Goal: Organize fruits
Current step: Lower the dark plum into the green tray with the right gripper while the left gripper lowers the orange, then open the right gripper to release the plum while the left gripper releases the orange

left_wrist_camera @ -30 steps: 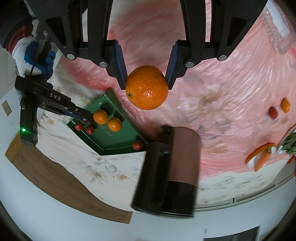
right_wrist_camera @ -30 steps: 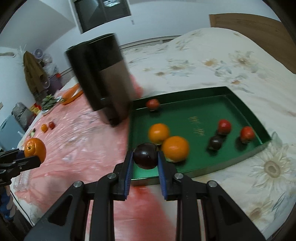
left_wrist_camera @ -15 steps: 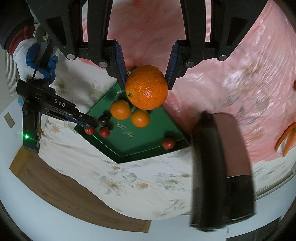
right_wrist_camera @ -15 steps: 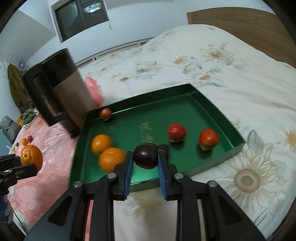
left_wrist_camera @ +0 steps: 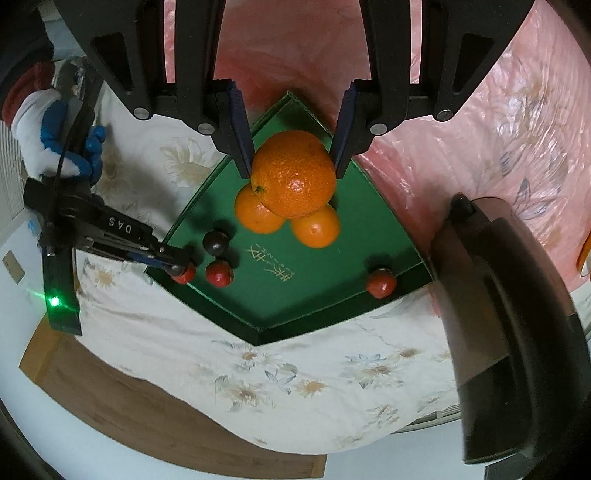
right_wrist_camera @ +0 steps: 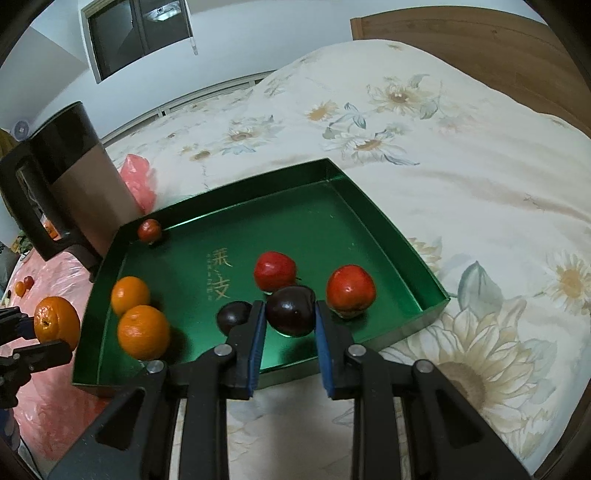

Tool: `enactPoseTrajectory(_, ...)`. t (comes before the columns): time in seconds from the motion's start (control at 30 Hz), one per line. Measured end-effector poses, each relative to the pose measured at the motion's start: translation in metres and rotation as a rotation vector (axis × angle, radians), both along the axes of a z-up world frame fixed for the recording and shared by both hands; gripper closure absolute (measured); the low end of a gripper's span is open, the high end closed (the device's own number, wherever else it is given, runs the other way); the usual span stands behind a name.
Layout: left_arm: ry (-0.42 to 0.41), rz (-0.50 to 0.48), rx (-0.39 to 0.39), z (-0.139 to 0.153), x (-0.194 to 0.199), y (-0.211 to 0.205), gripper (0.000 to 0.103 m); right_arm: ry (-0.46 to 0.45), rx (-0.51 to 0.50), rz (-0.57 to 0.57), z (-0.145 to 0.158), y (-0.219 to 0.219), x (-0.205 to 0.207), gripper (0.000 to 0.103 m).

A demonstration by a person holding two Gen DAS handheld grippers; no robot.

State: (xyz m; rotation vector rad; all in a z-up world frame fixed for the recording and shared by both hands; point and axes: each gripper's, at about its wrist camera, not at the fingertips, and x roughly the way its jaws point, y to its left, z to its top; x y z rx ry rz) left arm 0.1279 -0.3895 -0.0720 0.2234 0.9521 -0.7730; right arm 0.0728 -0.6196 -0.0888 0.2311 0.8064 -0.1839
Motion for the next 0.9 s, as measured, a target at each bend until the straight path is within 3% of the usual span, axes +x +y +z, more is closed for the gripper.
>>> enactPoseTrajectory(0.37, 0.005, -0.003, 0.054, -0.021, 0.007, -0.017, 0.067, 0.021, -0.037, 0.019, -0.009, 0.001, 0.011, 0.067)
enactPoseTrajectory(0.9, 0.0, 0.0, 0.075, -0.024, 0.004, -0.021, 0.066, 0.036, -0.057, 0.031, -0.011, 0.002, 0.013, 0.066)
